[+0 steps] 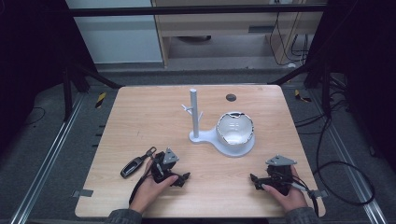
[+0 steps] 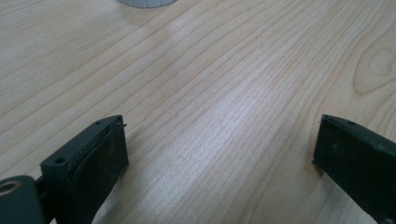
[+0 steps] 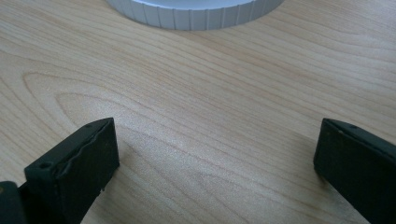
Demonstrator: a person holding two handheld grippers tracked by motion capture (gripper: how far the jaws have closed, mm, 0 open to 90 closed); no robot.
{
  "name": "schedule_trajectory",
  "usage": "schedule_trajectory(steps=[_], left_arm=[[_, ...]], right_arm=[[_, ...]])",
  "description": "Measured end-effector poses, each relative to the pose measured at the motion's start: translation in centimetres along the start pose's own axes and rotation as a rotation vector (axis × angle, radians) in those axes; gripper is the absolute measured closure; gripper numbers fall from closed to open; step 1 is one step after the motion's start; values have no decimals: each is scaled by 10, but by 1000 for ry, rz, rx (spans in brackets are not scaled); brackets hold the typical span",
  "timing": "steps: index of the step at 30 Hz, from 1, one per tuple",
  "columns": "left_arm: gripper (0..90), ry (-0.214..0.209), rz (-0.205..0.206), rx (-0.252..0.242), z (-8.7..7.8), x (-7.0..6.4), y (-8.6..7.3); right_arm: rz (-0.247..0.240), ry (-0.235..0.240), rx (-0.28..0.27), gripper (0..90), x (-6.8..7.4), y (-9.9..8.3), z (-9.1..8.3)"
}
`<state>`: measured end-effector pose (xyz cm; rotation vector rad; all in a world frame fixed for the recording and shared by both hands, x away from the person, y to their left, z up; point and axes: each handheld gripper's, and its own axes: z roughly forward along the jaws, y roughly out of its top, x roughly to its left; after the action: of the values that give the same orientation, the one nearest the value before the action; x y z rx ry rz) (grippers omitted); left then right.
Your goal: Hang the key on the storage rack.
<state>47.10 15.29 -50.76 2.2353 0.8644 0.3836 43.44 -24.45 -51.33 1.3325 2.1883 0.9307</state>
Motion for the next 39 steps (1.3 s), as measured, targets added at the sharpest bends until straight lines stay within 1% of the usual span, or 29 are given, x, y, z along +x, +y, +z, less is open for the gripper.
schedule_trajectory(steps=[3,5,6,8,9,11,13,14,15,16,17,19,21,23,24,25,27,28,29,31,33,35,36,39], left_arm=[[37,1,-16,28,-4,-1,2],[51,-22,-15,27,-7,-2,2],[52,-22,-12,28,-9,-3,3],[54,-14,13,37,-12,-3,5],[54,-13,17,39,-13,-3,6],[55,-18,17,38,-15,-1,8],[57,-38,16,49,-18,1,10],[57,-38,16,49,-18,1,10],[58,-22,35,71,-21,4,12],[60,-22,35,71,-21,4,12],[61,-7,44,90,-24,9,14],[60,-13,34,115,-29,14,17],[59,-6,24,151,-33,20,19],[60,24,27,191,-37,25,21],[61,24,27,191,-37,25,21],[60,41,22,222,-41,29,21],[60,56,14,242,-46,34,21],[62,56,14,242,-46,34,21],[65,75,8,263,-50,40,21],[64,89,8,292,-56,45,22],[62,87,-20,302,-62,51,23],[57,82,-32,317,-67,57,25],[58,82,-36,321,-68,60,27],[57,88,-34,342,-71,67,31]], right_arm=[[0,0,0,4,0,0,0],[0,0,0,4,0,0,0],[1,0,0,4,0,0,0],[3,-1,0,4,0,0,0],[2,-1,0,4,0,0,0],[0,-2,-1,4,0,0,0],[1,-2,0,4,0,0,0],[7,0,1,4,1,0,0],[4,-2,0,4,0,0,0],[4,-2,0,4,0,0,0],[4,-2,0,4,0,0,0],[5,-1,1,4,1,0,0],[4,-2,1,4,1,0,0],[4,-3,1,4,1,0,0],[4,-3,1,4,1,0,0],[4,-2,1,4,1,0,0],[7,-2,2,4,1,0,0],[7,-2,2,4,1,0,0],[6,-2,2,4,1,0,0],[-7,8,1,4,1,1,0],[-11,13,1,4,1,1,1],[-15,13,1,4,2,2,2],[-14,12,1,4,2,2,2],[-7,7,0,4,3,2,2]])
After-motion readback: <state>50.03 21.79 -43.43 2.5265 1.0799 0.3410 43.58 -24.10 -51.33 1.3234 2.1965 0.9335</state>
